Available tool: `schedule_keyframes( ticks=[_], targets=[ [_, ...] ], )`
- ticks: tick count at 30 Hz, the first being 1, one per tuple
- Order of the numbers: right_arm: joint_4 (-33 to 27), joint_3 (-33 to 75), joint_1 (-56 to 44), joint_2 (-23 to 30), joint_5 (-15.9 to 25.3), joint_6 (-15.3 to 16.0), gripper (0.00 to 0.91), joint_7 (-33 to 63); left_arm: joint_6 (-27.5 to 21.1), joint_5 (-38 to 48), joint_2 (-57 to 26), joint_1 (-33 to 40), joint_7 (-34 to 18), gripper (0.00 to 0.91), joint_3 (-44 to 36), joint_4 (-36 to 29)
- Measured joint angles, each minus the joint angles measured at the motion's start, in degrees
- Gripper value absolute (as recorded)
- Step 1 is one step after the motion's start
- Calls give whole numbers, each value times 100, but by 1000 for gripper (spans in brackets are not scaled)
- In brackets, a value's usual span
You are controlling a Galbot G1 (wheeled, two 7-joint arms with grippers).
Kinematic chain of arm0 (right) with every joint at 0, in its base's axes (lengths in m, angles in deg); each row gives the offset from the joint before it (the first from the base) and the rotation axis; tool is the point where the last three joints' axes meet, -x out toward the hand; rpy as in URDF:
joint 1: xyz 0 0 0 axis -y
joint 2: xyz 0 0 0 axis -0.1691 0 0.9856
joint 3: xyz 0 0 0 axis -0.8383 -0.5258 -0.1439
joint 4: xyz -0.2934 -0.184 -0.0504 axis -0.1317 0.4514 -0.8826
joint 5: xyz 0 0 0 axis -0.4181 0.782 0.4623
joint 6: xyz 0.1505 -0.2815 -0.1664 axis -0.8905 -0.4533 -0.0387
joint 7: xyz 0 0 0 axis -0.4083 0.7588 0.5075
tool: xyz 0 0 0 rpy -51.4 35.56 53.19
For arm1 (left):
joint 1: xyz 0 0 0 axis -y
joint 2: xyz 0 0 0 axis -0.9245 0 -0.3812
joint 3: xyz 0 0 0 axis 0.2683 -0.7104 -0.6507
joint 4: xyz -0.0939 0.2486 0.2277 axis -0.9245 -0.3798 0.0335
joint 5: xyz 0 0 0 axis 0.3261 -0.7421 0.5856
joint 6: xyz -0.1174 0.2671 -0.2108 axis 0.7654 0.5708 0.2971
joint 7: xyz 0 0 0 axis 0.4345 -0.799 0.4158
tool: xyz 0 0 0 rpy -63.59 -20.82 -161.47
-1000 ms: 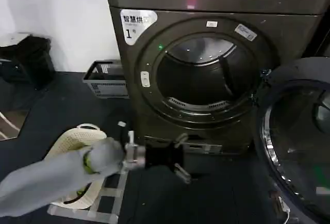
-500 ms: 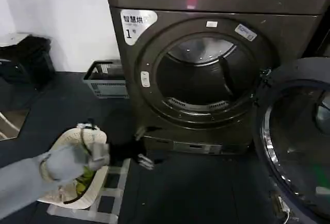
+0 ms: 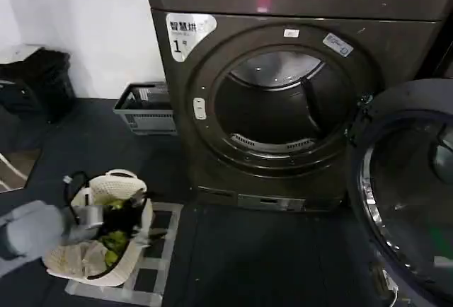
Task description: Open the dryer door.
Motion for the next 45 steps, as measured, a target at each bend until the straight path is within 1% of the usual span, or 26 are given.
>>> schedule_keyframes(
  ticks=[5, 11, 14, 24, 32, 45],
  targets=[
    [-38, 14, -12, -23, 2, 0, 907, -5, -144, -478, -336, -113, 459, 907, 126, 196],
    [-48, -27, 20, -41, 30, 2, 907, -9, 247, -1062, -566, -205, 1030, 907, 166, 448],
    [-66, -27, 24, -60, 48, 9, 907, -10, 319, -1370, -632, -228, 1254, 907, 166, 599],
    [-105, 15, 26, -89, 110, 5, 907, -9, 335, -1982, -770, -231, 1592, 907, 208, 990],
    [-94, 21, 25, -68, 112, 0, 907, -8, 553, -2452, -775, -267, 1846, 907, 199, 1141],
    [-63, 47, 1, -10, 102, -10, 907, -11, 663, -2592, -702, -291, 1892, 907, 190, 1256]
  ],
)
